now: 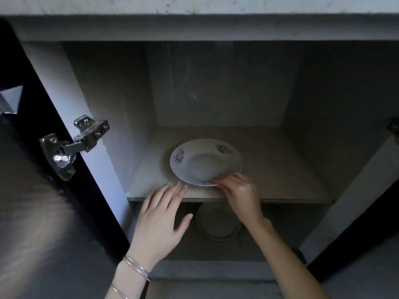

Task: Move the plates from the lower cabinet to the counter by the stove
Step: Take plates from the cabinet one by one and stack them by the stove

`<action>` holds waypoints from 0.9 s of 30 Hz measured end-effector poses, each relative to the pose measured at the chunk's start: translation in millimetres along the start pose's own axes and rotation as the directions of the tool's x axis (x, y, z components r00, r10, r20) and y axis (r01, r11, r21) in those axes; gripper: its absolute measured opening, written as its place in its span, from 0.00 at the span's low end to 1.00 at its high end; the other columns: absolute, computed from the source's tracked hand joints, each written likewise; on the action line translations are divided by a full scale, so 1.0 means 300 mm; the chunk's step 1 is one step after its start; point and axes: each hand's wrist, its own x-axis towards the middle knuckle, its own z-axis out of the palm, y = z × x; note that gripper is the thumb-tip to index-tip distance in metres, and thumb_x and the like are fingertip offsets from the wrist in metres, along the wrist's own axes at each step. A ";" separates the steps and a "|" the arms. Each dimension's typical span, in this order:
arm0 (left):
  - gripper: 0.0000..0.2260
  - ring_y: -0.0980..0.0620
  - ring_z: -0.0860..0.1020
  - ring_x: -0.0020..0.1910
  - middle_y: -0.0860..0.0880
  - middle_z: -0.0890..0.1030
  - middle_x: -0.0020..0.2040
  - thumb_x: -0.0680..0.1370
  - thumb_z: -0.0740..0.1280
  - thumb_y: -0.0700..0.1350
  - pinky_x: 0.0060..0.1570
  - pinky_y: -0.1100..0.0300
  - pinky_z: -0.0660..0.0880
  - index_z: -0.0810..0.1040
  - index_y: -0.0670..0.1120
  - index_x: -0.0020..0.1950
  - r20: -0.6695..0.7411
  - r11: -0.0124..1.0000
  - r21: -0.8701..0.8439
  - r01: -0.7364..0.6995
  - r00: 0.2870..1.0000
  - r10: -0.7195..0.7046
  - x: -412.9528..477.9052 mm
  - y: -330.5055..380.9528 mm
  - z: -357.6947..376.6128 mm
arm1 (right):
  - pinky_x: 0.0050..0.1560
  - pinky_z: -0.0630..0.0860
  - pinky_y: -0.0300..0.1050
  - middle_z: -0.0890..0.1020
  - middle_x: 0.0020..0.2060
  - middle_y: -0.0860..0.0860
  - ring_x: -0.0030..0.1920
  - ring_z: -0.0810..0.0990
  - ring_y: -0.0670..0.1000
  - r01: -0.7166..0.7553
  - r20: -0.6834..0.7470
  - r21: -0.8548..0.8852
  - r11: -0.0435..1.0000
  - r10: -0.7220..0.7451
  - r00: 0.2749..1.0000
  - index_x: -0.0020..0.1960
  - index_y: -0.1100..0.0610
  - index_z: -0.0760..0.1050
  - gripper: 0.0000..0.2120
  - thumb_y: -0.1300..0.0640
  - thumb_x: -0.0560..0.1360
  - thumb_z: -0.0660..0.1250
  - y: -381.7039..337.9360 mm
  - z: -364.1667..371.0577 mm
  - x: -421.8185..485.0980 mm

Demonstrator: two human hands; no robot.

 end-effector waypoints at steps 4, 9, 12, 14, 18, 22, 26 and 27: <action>0.26 0.51 0.65 0.71 0.50 0.70 0.70 0.77 0.56 0.58 0.66 0.48 0.63 0.69 0.47 0.71 -0.041 0.999 -0.011 -0.038 0.998 0.038 -0.015 0.023 -0.016 | 0.47 0.77 0.45 0.85 0.44 0.48 0.46 0.81 0.48 0.063 -0.044 0.047 0.997 -0.061 0.997 0.48 0.55 0.83 0.06 0.59 0.72 0.70 0.005 -0.060 -0.089; 0.26 0.51 0.65 0.71 0.50 0.70 0.70 0.77 0.57 0.58 0.67 0.48 0.63 0.70 0.46 0.70 -0.074 0.997 -0.031 -0.067 0.995 0.065 -0.048 0.063 -0.017 | 0.52 0.77 0.45 0.85 0.43 0.47 0.46 0.81 0.45 0.097 -0.118 0.061 0.993 -0.089 0.989 0.45 0.57 0.84 0.04 0.59 0.72 0.70 -0.030 -0.113 -0.179; 0.26 0.51 0.66 0.70 0.50 0.71 0.69 0.77 0.57 0.58 0.67 0.48 0.62 0.71 0.46 0.70 -0.064 0.996 -0.040 -0.083 0.995 0.081 -0.065 0.077 0.000 | 0.54 0.76 0.46 0.85 0.43 0.47 0.47 0.81 0.45 0.106 -0.124 0.073 0.992 -0.097 0.988 0.45 0.57 0.84 0.04 0.60 0.73 0.70 -0.042 -0.125 -0.203; 0.26 0.51 0.65 0.71 0.51 0.71 0.70 0.77 0.57 0.58 0.68 0.49 0.62 0.70 0.46 0.70 -0.055 0.996 -0.035 -0.088 0.995 0.086 -0.071 0.078 0.013 | 0.55 0.75 0.47 0.85 0.44 0.48 0.47 0.81 0.45 0.103 -0.123 0.099 0.990 -0.090 0.988 0.45 0.57 0.84 0.05 0.59 0.74 0.69 -0.041 -0.123 -0.203; 0.26 0.50 0.65 0.71 0.51 0.71 0.69 0.77 0.57 0.58 0.67 0.48 0.62 0.71 0.46 0.70 -0.053 0.996 -0.026 -0.085 0.995 0.083 -0.071 0.074 0.017 | 0.60 0.72 0.47 0.84 0.45 0.49 0.49 0.80 0.45 0.083 -0.096 0.164 0.983 -0.068 0.993 0.46 0.58 0.83 0.05 0.60 0.72 0.70 -0.029 -0.121 -0.199; 0.25 0.50 0.65 0.71 0.51 0.72 0.69 0.76 0.57 0.58 0.67 0.48 0.62 0.71 0.47 0.69 -0.058 0.994 -0.031 -0.103 0.993 0.101 -0.062 0.073 0.011 | 0.60 0.73 0.49 0.84 0.47 0.49 0.52 0.80 0.46 0.074 -0.064 0.188 0.979 -0.063 0.996 0.47 0.59 0.83 0.06 0.59 0.71 0.71 -0.008 -0.135 -0.198; 0.25 0.51 0.65 0.71 0.51 0.72 0.69 0.76 0.58 0.58 0.67 0.48 0.62 0.71 0.47 0.69 -0.073 0.992 -0.044 -0.118 0.991 0.115 -0.049 0.070 0.008 | 0.55 0.75 0.49 0.85 0.45 0.49 0.50 0.81 0.45 0.134 -0.065 0.160 0.978 -0.125 0.990 0.45 0.58 0.83 0.05 0.60 0.70 0.72 0.013 -0.140 -0.174; 0.25 0.51 0.65 0.71 0.51 0.72 0.69 0.77 0.58 0.58 0.67 0.48 0.63 0.71 0.47 0.69 -0.076 0.991 -0.049 -0.123 0.990 0.119 -0.048 0.073 0.008 | 0.51 0.76 0.49 0.85 0.44 0.49 0.49 0.82 0.46 0.167 -0.080 0.162 0.973 -0.156 0.985 0.44 0.59 0.84 0.04 0.60 0.71 0.72 0.011 -0.139 -0.169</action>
